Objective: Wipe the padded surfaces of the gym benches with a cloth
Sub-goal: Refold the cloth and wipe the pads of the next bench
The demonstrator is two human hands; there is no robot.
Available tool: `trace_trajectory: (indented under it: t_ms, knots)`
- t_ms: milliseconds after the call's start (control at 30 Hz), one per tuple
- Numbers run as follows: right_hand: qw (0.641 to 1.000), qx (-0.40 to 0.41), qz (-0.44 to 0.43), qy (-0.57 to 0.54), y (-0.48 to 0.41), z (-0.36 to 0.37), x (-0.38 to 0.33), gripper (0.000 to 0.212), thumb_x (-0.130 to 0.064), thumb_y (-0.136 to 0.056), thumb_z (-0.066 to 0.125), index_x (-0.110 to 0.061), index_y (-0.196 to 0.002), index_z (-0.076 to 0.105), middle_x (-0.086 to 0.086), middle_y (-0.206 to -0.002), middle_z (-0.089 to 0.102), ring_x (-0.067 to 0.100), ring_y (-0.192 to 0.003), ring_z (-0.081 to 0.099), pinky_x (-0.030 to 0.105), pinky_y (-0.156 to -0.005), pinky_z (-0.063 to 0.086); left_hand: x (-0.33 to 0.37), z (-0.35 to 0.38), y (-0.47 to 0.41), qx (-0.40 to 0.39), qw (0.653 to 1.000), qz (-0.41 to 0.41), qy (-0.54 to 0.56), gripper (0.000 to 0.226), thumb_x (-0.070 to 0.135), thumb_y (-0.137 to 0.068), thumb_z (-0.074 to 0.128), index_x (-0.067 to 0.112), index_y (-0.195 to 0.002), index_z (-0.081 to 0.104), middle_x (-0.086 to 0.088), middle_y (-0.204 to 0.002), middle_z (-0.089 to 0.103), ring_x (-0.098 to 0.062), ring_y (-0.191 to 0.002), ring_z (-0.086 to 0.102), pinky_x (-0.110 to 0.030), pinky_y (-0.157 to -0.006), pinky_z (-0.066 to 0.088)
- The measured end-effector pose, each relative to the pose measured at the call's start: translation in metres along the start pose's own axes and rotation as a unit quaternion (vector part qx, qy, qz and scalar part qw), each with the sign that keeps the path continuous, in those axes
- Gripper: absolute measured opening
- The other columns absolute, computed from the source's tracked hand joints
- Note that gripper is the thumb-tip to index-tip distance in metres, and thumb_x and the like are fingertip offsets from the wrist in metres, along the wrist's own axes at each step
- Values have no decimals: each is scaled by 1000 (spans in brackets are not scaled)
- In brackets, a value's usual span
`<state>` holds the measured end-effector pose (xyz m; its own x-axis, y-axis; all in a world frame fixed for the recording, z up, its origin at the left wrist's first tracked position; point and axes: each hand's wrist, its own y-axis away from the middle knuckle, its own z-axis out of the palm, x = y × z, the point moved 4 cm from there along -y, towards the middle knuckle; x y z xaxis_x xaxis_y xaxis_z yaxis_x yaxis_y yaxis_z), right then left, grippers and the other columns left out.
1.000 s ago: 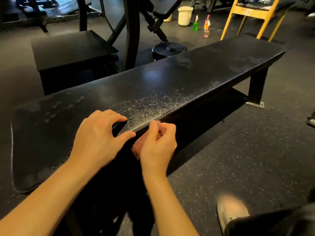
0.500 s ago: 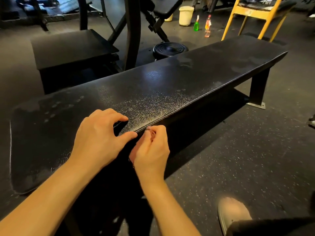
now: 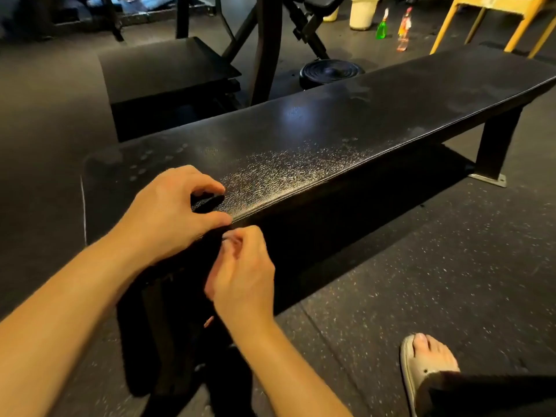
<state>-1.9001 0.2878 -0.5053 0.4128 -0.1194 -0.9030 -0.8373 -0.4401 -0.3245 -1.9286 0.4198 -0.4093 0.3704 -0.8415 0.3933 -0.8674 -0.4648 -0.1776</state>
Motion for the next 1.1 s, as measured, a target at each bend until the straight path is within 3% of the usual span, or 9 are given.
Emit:
trace_trajectory:
  t_ms: [200, 267, 367, 433, 567, 733, 800, 933, 1100]
  knots:
    - [966, 213, 145, 28, -91, -85, 62, 5, -15, -101, 54, -18, -99, 51, 1, -101, 63, 23, -96, 62, 32, -83, 44, -23, -14, 23, -28, 999, -3, -40, 52, 50, -75, 82, 29, -121, 71, 15, -118, 61, -13, -113, 55, -31, -94, 42]
    - [970, 198, 139, 14, -73, -62, 42, 10, -15, -101, 53, -22, -97, 47, -3, -98, 61, 15, -91, 58, 26, -79, 40, -25, -16, 25, -28, 999, -13, -31, 51, 50, -76, 81, 30, -121, 70, 16, -119, 61, -11, -113, 54, -30, -94, 40]
    - [995, 66, 68, -18, -9, 1, -4, 12, -15, -100, 55, -23, -94, 49, -8, -91, 57, 2, -79, 49, 16, -70, 37, -27, -16, 22, -20, 999, -26, -15, 52, 51, -72, 84, 33, -119, 70, 19, -117, 61, -8, -111, 55, -29, -92, 41]
    - [999, 17, 43, -20, 6, 16, -9, 5, -16, -99, 56, -18, -96, 54, -7, -94, 60, 5, -82, 54, 16, -70, 40, -27, -15, 21, -20, 999, -31, -14, 52, 50, -72, 84, 33, -120, 70, 19, -117, 60, -7, -111, 54, -29, -91, 40]
    - [996, 80, 43, -22, -13, -1, 1, 7, -16, -98, 59, -19, -94, 54, -7, -88, 62, 5, -81, 59, 15, -68, 43, -29, -14, 26, -19, 999, -24, -20, 53, 50, -75, 81, 31, -123, 69, 17, -122, 62, -9, -115, 53, -29, -95, 40]
    - [967, 195, 159, -37, -22, -12, 20, 6, -16, -99, 57, -19, -95, 53, -4, -92, 63, 14, -87, 62, 33, -76, 47, -36, -20, 34, -26, 999, -26, 6, 49, 46, -80, 81, 30, -124, 68, 15, -125, 62, -9, -118, 52, -25, -94, 35]
    - [973, 180, 144, -32, -16, -2, 9, 5, -16, -99, 56, -18, -96, 53, -5, -93, 63, 12, -86, 61, 35, -78, 49, -44, -24, 37, -19, 999, -29, 9, 52, 51, -77, 80, 31, -123, 68, 15, -126, 62, -8, -118, 50, -26, -94, 35]
    - [991, 112, 59, -33, 11, 25, -23, 8, -14, -98, 58, -18, -94, 54, -9, -88, 63, 4, -82, 60, 21, -72, 45, -51, -24, 35, -15, 999, -43, 12, 63, 62, -68, 78, 33, -123, 67, 15, -127, 60, -11, -118, 51, -31, -97, 40]
    - [970, 181, 158, -33, -24, -8, 13, 10, -16, -100, 55, -17, -92, 51, -11, -80, 59, -1, -75, 58, 37, -74, 48, -51, -24, 32, -33, 998, -47, 16, 68, 67, -65, 76, 34, -124, 67, 14, -129, 60, -13, -122, 51, -36, -103, 43]
